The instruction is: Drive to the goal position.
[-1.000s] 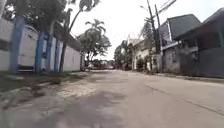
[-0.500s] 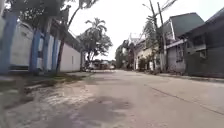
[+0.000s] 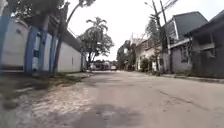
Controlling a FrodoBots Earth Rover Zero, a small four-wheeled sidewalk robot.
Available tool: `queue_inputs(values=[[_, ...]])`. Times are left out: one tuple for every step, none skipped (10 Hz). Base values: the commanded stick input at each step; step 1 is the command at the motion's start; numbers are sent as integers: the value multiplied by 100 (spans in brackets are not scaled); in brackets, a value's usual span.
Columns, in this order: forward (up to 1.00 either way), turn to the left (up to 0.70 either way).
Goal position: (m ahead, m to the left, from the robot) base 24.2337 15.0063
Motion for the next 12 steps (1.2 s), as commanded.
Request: queue_inputs(values=[[85,0],[85,0],[85,0],[85,0],[85,0],[85,0],[85,0],[85,0],[85,0],[85,0],[85,0],[85,0]])
